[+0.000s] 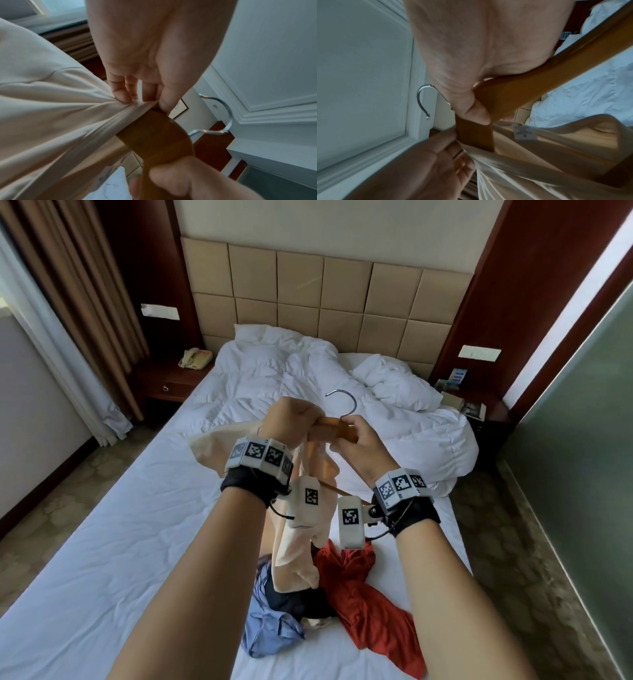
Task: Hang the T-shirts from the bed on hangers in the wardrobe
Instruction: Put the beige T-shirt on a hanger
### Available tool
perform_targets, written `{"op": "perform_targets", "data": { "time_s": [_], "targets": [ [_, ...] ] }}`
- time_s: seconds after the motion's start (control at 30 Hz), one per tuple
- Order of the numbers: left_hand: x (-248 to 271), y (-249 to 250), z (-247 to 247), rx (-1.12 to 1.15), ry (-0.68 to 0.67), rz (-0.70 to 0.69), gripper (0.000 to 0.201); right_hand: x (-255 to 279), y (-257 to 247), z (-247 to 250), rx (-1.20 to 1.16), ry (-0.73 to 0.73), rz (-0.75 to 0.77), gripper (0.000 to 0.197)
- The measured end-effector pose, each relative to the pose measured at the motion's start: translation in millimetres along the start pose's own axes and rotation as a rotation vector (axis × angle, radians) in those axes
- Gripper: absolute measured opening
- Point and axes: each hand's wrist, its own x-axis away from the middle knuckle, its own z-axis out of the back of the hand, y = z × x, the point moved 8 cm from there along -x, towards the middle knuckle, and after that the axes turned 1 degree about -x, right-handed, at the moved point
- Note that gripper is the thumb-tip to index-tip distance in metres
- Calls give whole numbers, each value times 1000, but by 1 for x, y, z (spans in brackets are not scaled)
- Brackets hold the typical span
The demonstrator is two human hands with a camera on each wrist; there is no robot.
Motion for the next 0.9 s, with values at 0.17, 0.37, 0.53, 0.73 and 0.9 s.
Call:
{"op": "perform_targets", "data": {
  "time_s": [0.17,0.37,0.53,0.73,0.9],
  "targets": [
    [-9,35,-7,3,-33,-60,25,-9,-24,-3,95,-42,74,45],
    [-15,55,-7,-17,-118,-29,45,-15,-42,10,107,-4,56,29],
    [-22,71,-9,-222,-157,-123,56,-20,-50,27,137,77,73,25],
    [-41,88,-8,-402,-259,-136,65,-19,-77,40,134,50,127,24],
    [-50,102,-12,-478,-388,-93,72,-19,-87,53,171,69,130,27]
  ]
}}
